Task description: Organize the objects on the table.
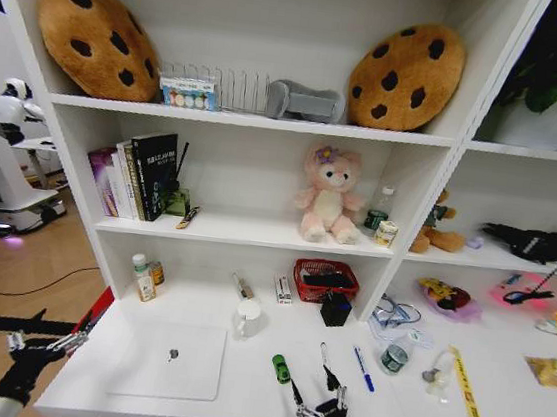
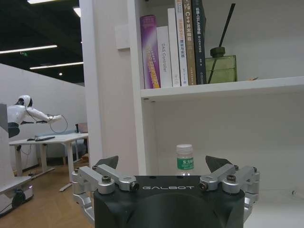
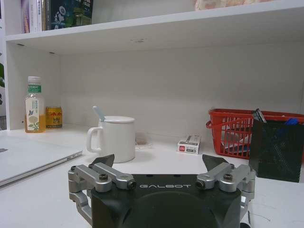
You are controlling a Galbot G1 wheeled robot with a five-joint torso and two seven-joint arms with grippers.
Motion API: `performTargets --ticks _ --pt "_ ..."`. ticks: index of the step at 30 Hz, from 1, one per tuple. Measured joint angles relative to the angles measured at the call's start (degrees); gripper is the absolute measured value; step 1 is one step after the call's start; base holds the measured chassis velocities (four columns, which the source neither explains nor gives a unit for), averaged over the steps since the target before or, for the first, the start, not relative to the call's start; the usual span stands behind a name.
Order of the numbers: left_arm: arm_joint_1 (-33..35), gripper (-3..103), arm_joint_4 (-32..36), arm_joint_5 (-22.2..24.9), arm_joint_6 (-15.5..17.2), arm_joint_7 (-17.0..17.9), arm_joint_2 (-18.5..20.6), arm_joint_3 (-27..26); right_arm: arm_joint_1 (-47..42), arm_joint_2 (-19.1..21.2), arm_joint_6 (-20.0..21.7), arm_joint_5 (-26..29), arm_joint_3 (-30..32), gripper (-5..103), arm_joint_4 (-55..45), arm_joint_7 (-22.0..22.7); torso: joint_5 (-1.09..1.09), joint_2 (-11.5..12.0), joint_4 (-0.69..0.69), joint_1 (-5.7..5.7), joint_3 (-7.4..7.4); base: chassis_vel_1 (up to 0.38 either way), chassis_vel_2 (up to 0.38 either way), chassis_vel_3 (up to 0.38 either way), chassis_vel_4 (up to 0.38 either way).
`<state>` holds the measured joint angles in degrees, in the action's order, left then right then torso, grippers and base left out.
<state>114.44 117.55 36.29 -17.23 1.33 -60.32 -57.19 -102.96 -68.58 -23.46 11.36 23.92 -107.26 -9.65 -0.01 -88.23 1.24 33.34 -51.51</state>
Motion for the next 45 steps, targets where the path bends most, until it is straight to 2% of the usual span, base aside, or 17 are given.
performTargets --ticks 6,17,27,45 --pt "0.0 100 0.0 0.0 0.0 0.0 0.0 0.0 2.6 1.3 2.0 2.6 -2.3 100 1.1 1.2 0.00 0.0 0.00 0.00 0.00 0.000 0.000 0.000 0.000" --pt "0.0 100 0.0 0.0 0.0 0.0 0.0 0.0 6.2 1.3 2.4 2.2 -7.0 100 4.6 2.6 0.00 0.0 0.01 0.00 0.00 0.000 0.000 0.000 0.000" --pt "0.0 100 0.0 0.0 0.0 0.0 0.0 0.0 9.2 2.5 4.4 3.3 -8.2 100 5.4 4.2 0.00 0.0 0.01 0.00 0.00 0.000 0.000 0.000 0.000" --pt "0.0 100 0.0 0.0 0.0 0.0 0.0 0.0 10.5 1.7 7.4 4.2 -10.8 100 6.2 6.0 0.00 0.0 0.00 0.00 0.00 0.000 0.000 0.000 0.000"
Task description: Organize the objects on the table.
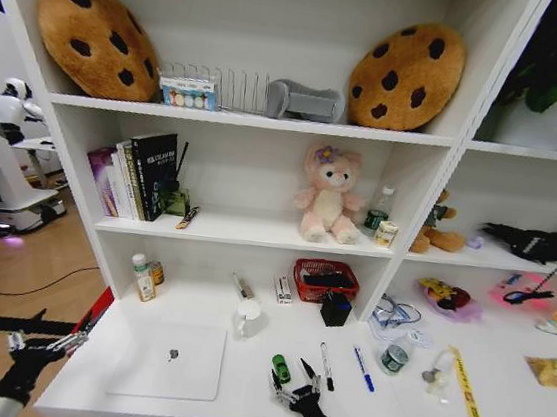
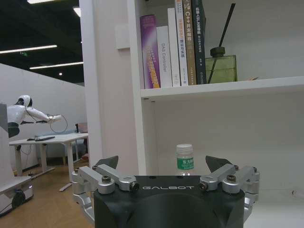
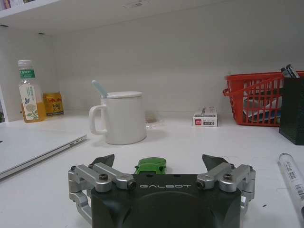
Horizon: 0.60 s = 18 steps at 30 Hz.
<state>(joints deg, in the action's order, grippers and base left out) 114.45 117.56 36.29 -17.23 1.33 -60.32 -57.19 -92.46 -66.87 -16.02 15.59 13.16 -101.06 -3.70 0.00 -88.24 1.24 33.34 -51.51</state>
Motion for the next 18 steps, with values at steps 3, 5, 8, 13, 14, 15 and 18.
performTargets --ticks 3,5,8,13,14,15,18 --pt "0.0 100 0.0 0.0 0.0 0.0 0.0 0.0 0.1 0.4 0.6 0.0 -0.3 100 0.3 0.2 0.00 0.0 0.00 0.00 0.00 0.000 0.000 0.000 0.000" --pt "0.0 100 0.0 0.0 0.0 0.0 0.0 0.0 0.2 0.6 0.8 0.0 -0.3 98 0.4 0.2 0.00 0.0 0.00 0.00 0.00 0.000 0.000 0.000 0.000" --pt "0.0 100 0.0 0.0 0.0 0.0 0.0 0.0 0.4 1.0 1.2 0.1 -0.3 90 0.6 0.4 0.00 0.0 0.00 0.00 0.00 0.000 0.000 0.000 0.000" --pt "0.0 100 0.0 0.0 0.0 0.0 0.0 0.0 0.8 1.1 1.5 0.1 -0.2 74 0.9 0.5 0.00 0.0 0.00 0.00 0.00 0.000 0.000 0.000 0.000" --pt "0.0 100 0.0 0.0 0.0 0.0 0.0 0.0 0.9 1.1 1.6 0.1 -0.3 69 0.9 0.6 0.00 0.0 0.00 0.00 0.00 0.000 0.000 0.000 0.000" --pt "0.0 100 0.0 0.0 0.0 0.0 0.0 0.0 0.9 1.0 1.6 0.1 -0.4 64 0.9 0.6 0.00 0.0 0.00 0.00 0.00 0.000 0.000 0.000 0.000" --pt "0.0 100 0.0 0.0 0.0 0.0 0.0 0.0 0.6 0.6 1.6 -0.2 -0.6 42 1.2 0.7 0.00 0.0 0.00 0.00 0.00 0.000 0.000 0.000 0.000"
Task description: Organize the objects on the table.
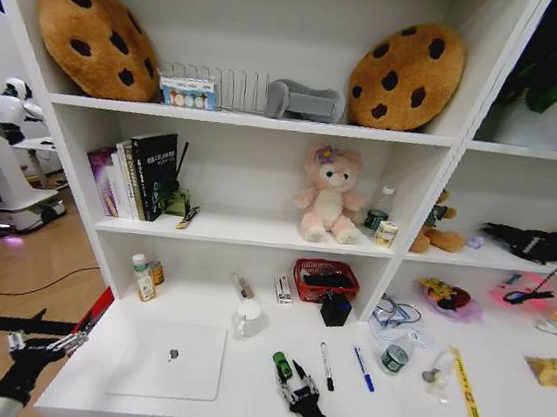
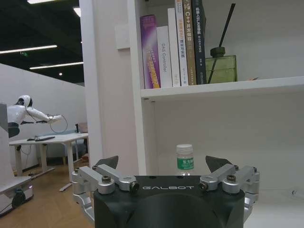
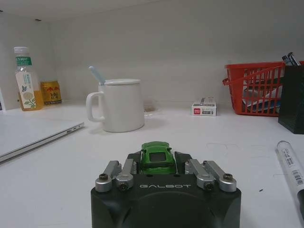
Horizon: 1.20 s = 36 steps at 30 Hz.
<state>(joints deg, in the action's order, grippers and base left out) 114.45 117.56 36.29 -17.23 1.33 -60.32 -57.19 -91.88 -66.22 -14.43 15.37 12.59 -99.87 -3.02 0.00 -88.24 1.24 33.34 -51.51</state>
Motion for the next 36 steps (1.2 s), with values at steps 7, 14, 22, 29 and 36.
performTargets --ticks 7,14,22,29,36 --pt "0.0 100 0.0 0.0 0.0 0.0 0.0 0.0 -0.6 -0.1 -0.2 -0.2 0.6 35 -0.4 0.0 0.00 0.0 0.00 0.00 0.00 0.000 0.000 0.000 0.000" --pt "0.0 100 0.0 0.0 0.0 0.0 0.0 0.0 -3.0 1.3 -0.8 0.9 3.2 35 -5.0 -0.1 0.00 0.0 0.00 0.00 0.00 0.000 0.000 0.000 0.000" --pt "0.0 100 0.0 0.0 0.0 0.0 0.0 0.0 -7.3 7.5 4.0 5.9 9.1 35 -21.6 0.9 0.00 0.0 0.01 0.00 0.00 0.000 0.000 0.000 0.000" --pt "0.0 100 0.0 0.0 0.0 0.0 0.0 0.0 -0.3 11.3 14.0 16.6 12.2 35 -32.3 6.0 0.01 0.0 0.00 0.00 0.00 0.000 0.000 0.000 0.000" --pt "0.0 100 0.0 0.0 0.0 0.0 0.0 0.0 11.5 14.7 19.4 26.7 11.5 35 -33.4 9.3 0.01 0.0 0.00 0.00 -0.01 0.000 0.000 0.000 0.000"
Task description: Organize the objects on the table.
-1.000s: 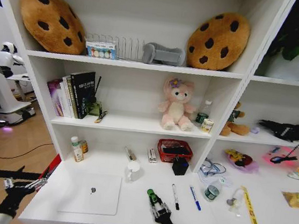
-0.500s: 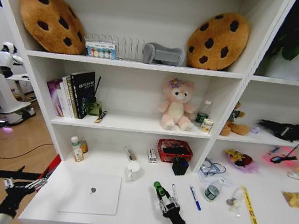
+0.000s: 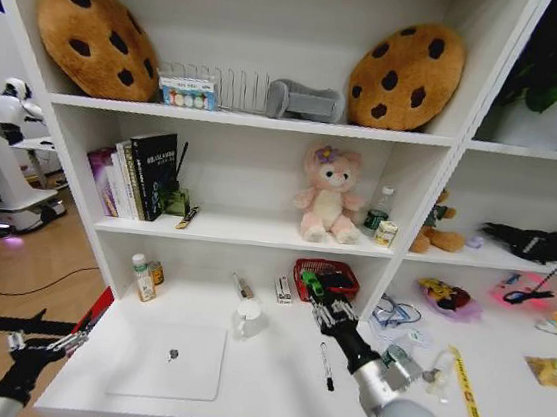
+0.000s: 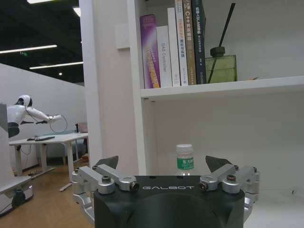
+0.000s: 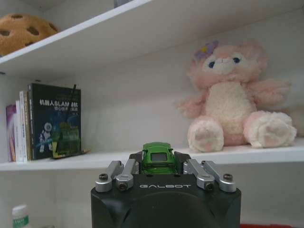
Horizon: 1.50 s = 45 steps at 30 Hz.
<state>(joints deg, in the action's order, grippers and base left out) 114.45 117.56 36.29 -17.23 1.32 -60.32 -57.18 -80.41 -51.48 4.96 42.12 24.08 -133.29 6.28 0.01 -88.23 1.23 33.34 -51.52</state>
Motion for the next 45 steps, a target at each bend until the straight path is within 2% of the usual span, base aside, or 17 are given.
performTargets --ticks 2,6,8,9,10,13,14,16,17,19,22,23,25,29,34,37,45 --pt "0.0 100 0.0 0.0 0.0 0.0 0.0 0.0 4.1 2.4 0.5 3.7 -0.5 35 0.9 0.3 -0.01 0.0 0.02 0.00 0.00 0.000 0.000 0.000 0.000" --pt "0.0 100 0.0 0.0 0.0 0.0 0.0 0.0 9.3 4.5 0.5 5.3 -2.5 35 2.8 0.3 -0.01 0.0 0.03 0.00 0.00 0.000 0.000 0.000 0.000" --pt "0.0 100 0.0 0.0 0.0 0.0 0.0 0.0 16.8 6.0 0.8 7.8 -6.8 35 4.9 1.0 -0.01 0.0 0.00 0.00 0.00 0.000 0.000 0.000 0.000" --pt "0.0 100 0.0 0.0 0.0 0.0 0.0 0.0 16.8 6.0 0.8 7.8 -6.8 35 4.9 1.0 -0.01 0.0 0.00 0.00 0.00 0.000 0.000 0.000 0.000" --pt "0.0 100 0.0 0.0 0.0 0.0 0.0 0.0 21.4 6.3 1.4 9.8 -10.1 35 6.4 1.6 -0.01 0.0 -0.01 0.00 0.00 0.000 0.000 0.000 0.000" --pt "0.0 100 0.0 0.0 0.0 0.0 0.0 0.0 26.3 6.4 2.1 11.7 -13.7 35 8.4 2.3 -0.01 0.0 -0.01 0.00 0.00 0.000 0.000 0.000 0.000" --pt "0.0 100 0.0 0.0 0.0 0.0 0.0 0.0 31.8 6.1 2.7 13.6 -18.0 35 11.0 3.0 -0.01 0.0 0.02 0.00 0.00 0.000 0.000 0.000 0.000" --pt "0.0 100 0.0 0.0 0.0 0.0 0.0 0.0 33.4 5.9 2.9 14.0 -19.2 35 11.8 3.2 -0.01 0.0 0.02 0.00 0.00 0.000 0.000 0.000 0.000" --pt "0.0 100 0.0 0.0 0.0 0.0 0.0 0.0 39.9 4.6 3.2 14.7 -24.1 35 15.7 3.7 -0.03 0.0 -0.01 0.00 0.00 0.000 0.000 0.000 0.000" --pt "0.0 100 0.0 0.0 0.0 0.0 0.0 0.0 41.5 4.1 3.2 14.8 -25.5 35 17.0 3.8 -0.02 0.0 -0.01 0.00 0.00 0.000 0.000 0.000 0.000" --pt "0.0 100 0.0 0.0 0.0 0.0 0.0 0.0 49.0 1.1 3.5 15.0 -32.6 35 23.5 4.1 -0.02 0.0 0.00 0.01 0.00 0.000 0.000 0.000 0.000" --pt "0.0 100 0.0 0.0 0.0 0.0 0.0 0.0 49.0 1.1 3.5 15.0 -32.6 35 23.5 4.1 -0.02 0.0 0.00 0.01 0.00 0.000 0.000 0.000 0.000" --pt "0.0 100 0.0 0.0 0.0 0.0 0.0 0.0 53.2 -1.2 3.9 15.5 -37.1 35 27.3 4.6 -0.01 0.0 0.01 0.01 0.00 0.000 0.000 0.000 0.000" --pt "0.0 100 0.0 0.0 0.0 0.0 0.0 0.0 57.4 -3.8 4.1 15.7 -41.4 35 30.8 4.9 -0.02 0.0 0.02 0.01 0.00 0.000 0.000 0.000 0.000" --pt "0.0 100 0.0 0.0 0.0 0.0 0.0 0.0 61.4 -6.5 4.3 15.8 -44.9 35 34.4 5.6 -0.02 0.0 -0.02 0.01 0.00 0.000 0.000 0.000 0.000" --pt "0.0 100 0.0 0.0 0.0 0.0 0.0 0.0 63.1 -8.3 4.4 15.8 -46.1 35 37.2 5.8 -0.02 0.0 0.01 0.00 0.00 0.000 0.000 0.000 0.000" --pt "0.0 100 0.0 0.0 0.0 0.0 0.0 0.0 64.8 -9.5 4.6 15.6 -46.7 35 40.3 6.0 -0.02 0.0 0.01 0.00 0.00 0.000 0.000 0.000 0.000"
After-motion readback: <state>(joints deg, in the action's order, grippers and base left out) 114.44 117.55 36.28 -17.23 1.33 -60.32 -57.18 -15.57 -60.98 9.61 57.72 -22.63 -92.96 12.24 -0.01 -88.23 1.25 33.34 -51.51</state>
